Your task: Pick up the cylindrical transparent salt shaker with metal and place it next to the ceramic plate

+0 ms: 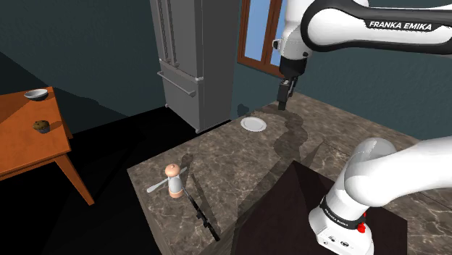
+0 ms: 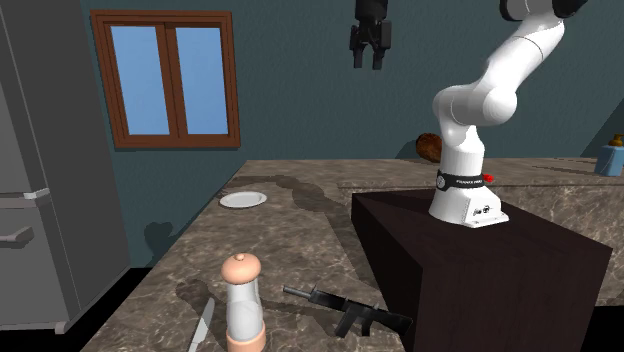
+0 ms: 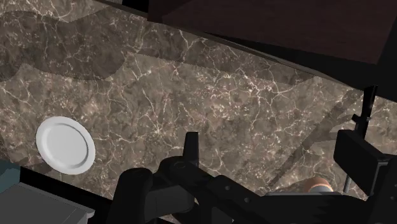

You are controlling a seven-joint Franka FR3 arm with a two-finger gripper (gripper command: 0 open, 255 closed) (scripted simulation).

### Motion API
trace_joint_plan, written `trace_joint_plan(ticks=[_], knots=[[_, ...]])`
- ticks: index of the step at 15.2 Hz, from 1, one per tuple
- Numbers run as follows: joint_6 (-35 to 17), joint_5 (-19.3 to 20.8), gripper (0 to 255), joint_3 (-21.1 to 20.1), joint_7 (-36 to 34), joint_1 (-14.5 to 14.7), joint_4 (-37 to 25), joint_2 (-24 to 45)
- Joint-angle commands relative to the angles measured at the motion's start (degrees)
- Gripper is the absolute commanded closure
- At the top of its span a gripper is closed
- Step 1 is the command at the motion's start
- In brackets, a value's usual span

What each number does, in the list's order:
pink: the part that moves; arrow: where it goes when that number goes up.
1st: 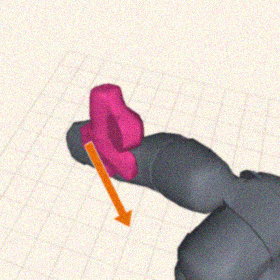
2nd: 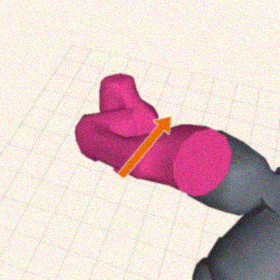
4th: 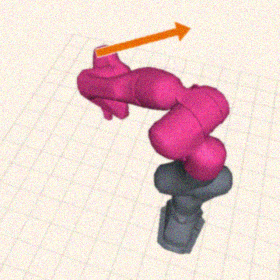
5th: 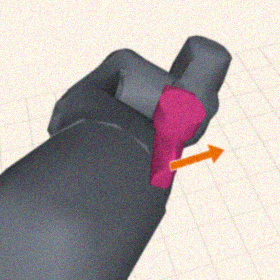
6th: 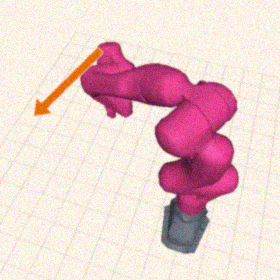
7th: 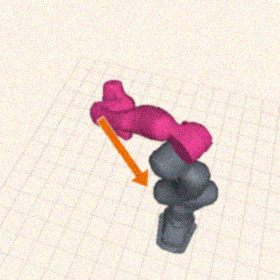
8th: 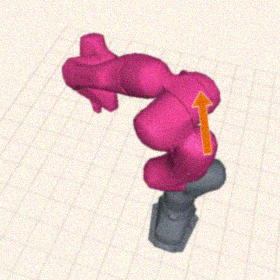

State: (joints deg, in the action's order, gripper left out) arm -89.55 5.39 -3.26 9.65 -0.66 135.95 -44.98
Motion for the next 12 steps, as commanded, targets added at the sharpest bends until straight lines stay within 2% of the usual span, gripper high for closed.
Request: trace_joint_plan(ticks=[1, 12], knots=[[0.0, 0.0, 0, 0.0, 0.0, 0.0, 0.0, 0.0], [-13.5, -1.6, 0, -8.9, -10.1, 1.7, -3.0, 19.4]])
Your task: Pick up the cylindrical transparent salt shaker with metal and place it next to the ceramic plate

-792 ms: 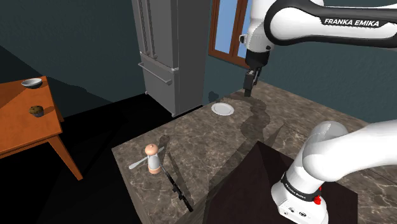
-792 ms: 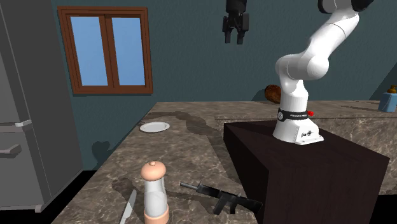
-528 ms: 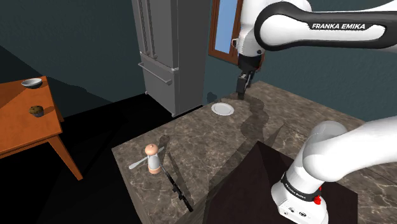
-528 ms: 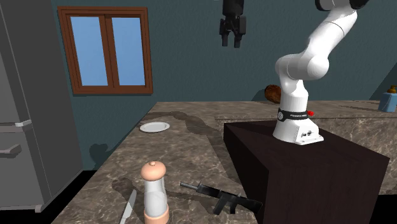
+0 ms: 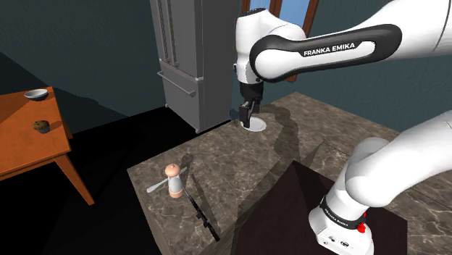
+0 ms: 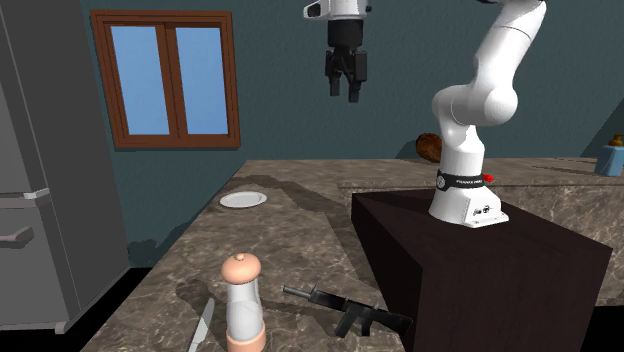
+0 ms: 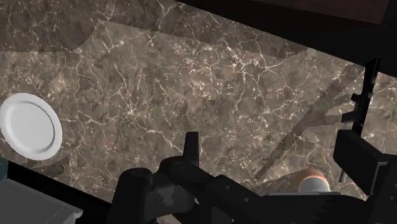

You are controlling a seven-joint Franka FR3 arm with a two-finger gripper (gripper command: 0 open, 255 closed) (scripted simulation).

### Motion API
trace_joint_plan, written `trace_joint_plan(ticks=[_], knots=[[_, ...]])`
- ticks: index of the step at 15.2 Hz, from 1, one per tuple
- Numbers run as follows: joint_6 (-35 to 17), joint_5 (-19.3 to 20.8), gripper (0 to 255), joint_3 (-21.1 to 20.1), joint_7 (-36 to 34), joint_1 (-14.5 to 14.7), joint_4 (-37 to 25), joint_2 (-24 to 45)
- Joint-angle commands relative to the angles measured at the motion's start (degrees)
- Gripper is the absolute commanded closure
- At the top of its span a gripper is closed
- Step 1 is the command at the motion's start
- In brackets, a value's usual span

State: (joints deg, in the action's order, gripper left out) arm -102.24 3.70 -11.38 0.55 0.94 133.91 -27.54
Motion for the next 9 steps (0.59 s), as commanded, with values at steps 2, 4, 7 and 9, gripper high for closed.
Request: trace_joint_plan(ticks=[2, 4, 7, 9], knots=[[-2.8, 0.5, 0, -2.3, -2.9, 0.2, -2.5, 6.1], [-4.5, 1.2, 0, -3.8, -5.0, 0.4, -4.3, 10.4], [-6.7, 2.7, 0, -5.7, -8.1, 0.7, -7.6, 17.0], [-7.9, 4.1, 0, -6.8, -10.3, 1.0, -10.1, 21.6]])
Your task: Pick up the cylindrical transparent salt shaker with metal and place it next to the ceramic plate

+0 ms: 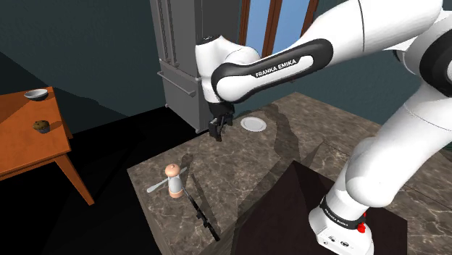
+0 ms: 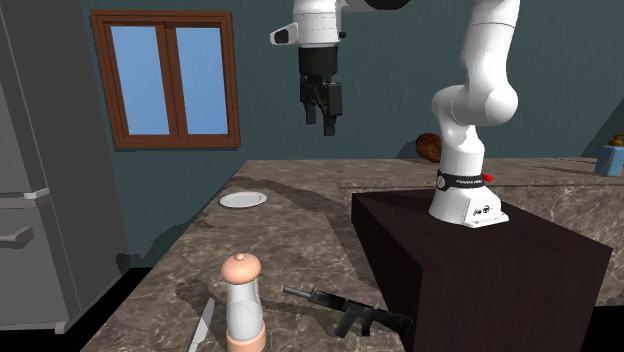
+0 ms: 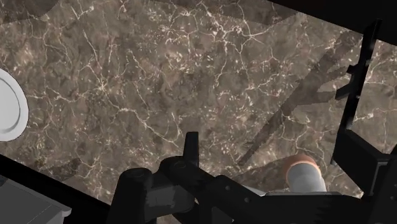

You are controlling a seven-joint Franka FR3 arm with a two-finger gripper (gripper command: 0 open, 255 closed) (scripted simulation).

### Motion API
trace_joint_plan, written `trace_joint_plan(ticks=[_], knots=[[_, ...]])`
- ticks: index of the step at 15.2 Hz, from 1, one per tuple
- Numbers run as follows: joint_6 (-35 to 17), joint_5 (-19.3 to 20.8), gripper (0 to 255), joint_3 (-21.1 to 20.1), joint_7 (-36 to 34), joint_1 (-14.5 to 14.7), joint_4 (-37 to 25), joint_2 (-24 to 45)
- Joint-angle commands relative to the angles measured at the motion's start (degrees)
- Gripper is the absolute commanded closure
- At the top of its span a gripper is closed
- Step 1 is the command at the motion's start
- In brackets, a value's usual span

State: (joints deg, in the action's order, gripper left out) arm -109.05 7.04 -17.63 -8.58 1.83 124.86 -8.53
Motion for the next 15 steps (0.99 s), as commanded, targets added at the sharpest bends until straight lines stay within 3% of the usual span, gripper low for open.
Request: trace_joint_plan(ticks=[1, 8, 15], knots=[[-1.5, 1.5, 0, -1.1, -2.3, 0.3, -2.4, 4.9], [-2.7, 7.7, 0, -2.8, -9.4, 3.2, -14.2, 21.5], [-0.5, 13.1, 0, -1.9, -13.9, 8.3, -30.1, 38.6]])
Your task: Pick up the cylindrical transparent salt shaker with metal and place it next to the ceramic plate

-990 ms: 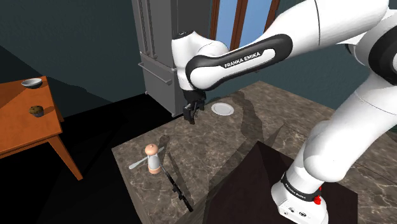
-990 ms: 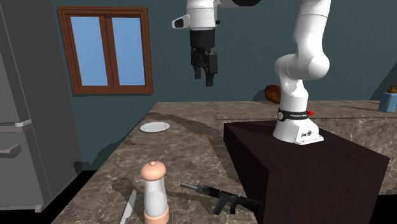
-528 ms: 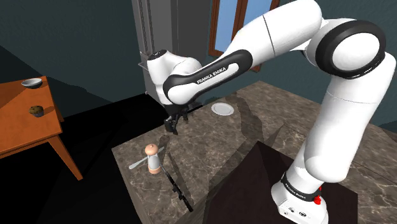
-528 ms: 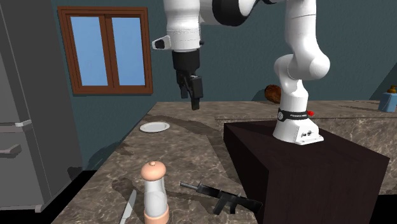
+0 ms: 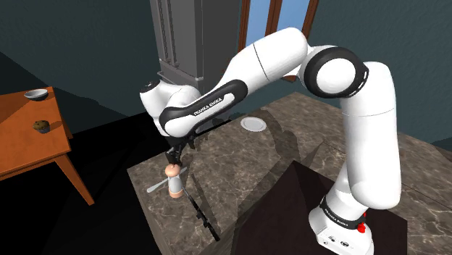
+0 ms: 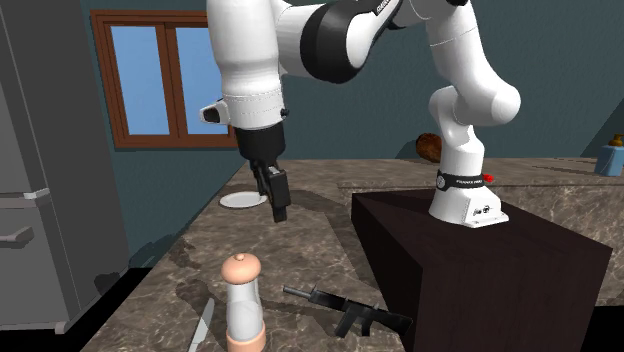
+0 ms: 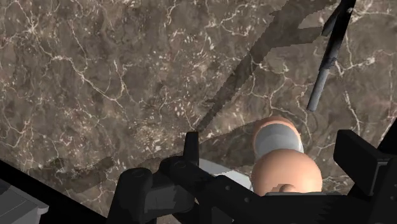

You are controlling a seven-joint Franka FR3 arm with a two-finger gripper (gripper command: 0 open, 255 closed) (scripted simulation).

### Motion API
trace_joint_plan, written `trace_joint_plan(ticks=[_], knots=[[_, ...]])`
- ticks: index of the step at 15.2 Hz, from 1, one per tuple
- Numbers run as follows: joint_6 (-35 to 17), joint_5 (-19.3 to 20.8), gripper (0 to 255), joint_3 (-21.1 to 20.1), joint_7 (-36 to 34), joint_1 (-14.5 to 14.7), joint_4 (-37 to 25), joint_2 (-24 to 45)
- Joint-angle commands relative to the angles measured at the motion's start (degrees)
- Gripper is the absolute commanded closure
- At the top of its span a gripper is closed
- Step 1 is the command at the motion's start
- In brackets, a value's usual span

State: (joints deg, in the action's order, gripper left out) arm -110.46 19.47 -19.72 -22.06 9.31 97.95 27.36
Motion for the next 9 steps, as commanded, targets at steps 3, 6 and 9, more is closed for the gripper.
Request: trace_joint_plan(ticks=[3, 6, 9], knots=[[2.9, 2.3, 0, 1.0, -1.2, 3.5, -11.6, 10.3], [5.5, 3.4, 0, 2.0, -1.3, 6.4, -21.5, 18.3], [3.5, 3.8, 0, 2.2, -1.6, 6.1, -19.9, 18.7]])
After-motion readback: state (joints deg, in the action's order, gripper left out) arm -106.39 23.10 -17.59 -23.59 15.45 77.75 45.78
